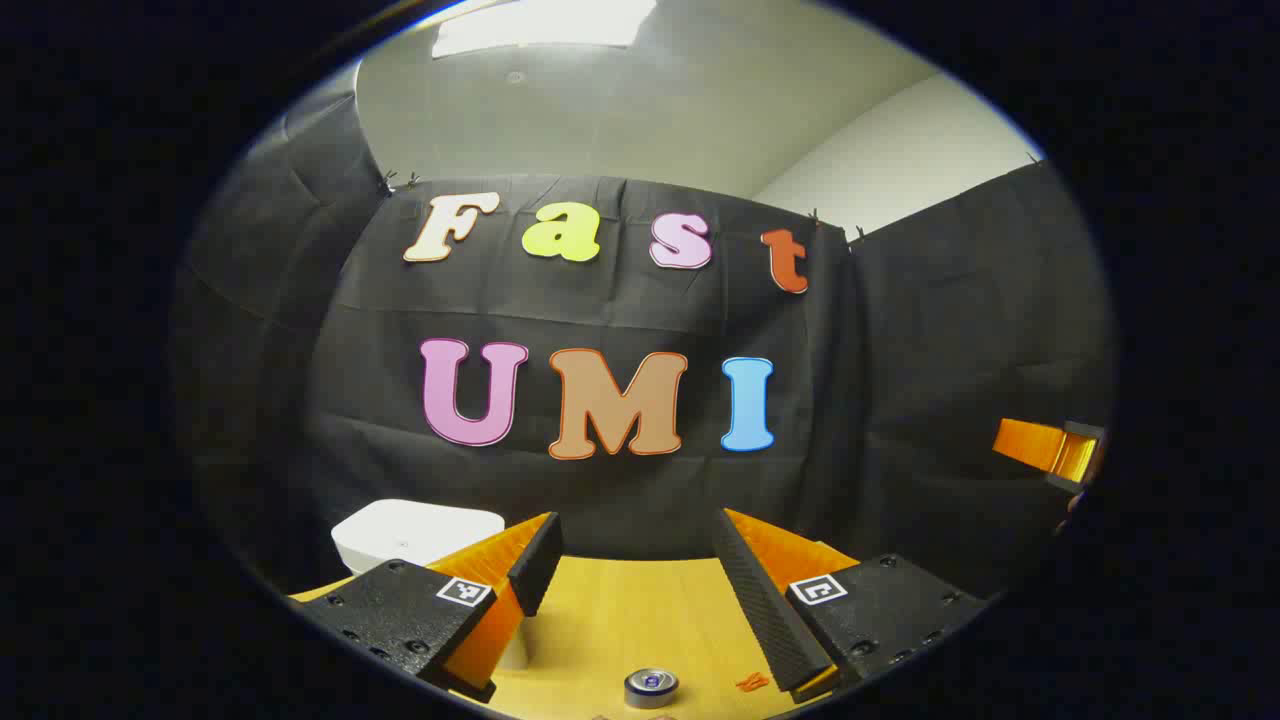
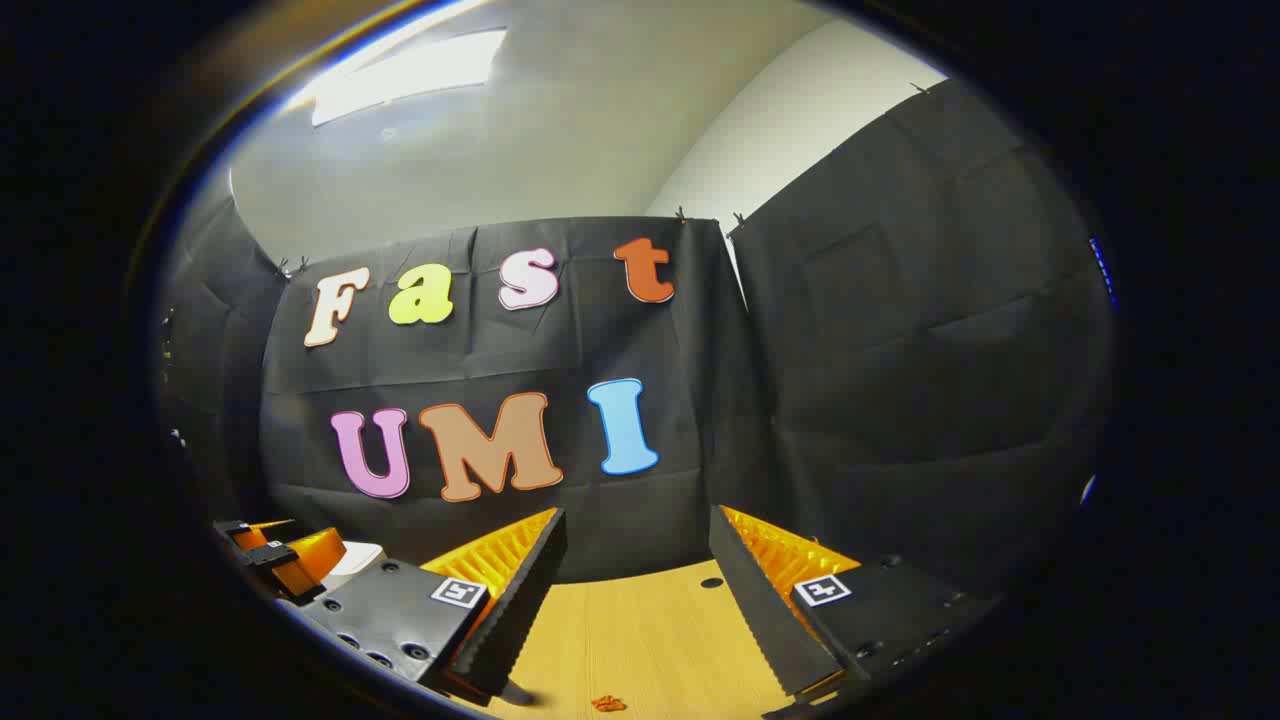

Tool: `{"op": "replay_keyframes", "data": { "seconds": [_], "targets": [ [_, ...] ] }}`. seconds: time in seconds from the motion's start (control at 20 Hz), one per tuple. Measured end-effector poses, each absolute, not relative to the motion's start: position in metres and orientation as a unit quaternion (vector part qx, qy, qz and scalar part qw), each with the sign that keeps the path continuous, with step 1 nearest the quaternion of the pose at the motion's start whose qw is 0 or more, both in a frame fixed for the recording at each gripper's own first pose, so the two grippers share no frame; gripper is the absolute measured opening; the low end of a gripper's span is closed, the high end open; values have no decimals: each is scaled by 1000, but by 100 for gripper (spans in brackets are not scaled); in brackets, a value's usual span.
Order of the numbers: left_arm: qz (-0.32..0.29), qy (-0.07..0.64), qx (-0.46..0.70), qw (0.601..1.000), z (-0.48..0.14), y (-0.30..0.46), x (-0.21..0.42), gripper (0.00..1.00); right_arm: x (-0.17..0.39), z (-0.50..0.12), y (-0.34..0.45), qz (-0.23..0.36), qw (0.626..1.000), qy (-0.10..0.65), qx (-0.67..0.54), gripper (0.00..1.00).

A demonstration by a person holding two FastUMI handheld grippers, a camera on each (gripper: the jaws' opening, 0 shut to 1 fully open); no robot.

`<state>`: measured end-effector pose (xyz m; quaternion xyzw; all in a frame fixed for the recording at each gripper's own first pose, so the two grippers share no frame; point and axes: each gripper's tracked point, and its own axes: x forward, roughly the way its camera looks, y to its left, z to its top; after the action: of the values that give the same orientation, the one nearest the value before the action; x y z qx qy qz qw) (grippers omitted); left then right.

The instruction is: Press the lid of the desktop garbage bin to open it, pick up the crumpled paper on the desktop and throw it into the bin, then pick up the pop can on the desktop and drop it into the bin, and finally close the garbage bin lid.

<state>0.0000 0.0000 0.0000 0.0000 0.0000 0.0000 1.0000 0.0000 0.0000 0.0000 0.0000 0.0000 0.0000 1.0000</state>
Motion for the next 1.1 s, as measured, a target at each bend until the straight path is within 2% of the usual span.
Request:
{"op": "replay_keyframes", "data": {
  "seconds": [0.3,0.65,0.9,1.1],
  "targets": [
    [1,8,-4,1000,-5,-10,8,92,9,10,-8,0,1000,-12,-12,95],
    [18,1,18,1000,2,3,23,92,35,0,22,34,999,3,-30,95],
    [28,-30,59,997,23,12,27,92,45,4,40,59,997,-9,-40,95],
    [37,-12,59,997,8,19,27,92,55,-15,56,81,996,14,-41,96]
  ]
}}
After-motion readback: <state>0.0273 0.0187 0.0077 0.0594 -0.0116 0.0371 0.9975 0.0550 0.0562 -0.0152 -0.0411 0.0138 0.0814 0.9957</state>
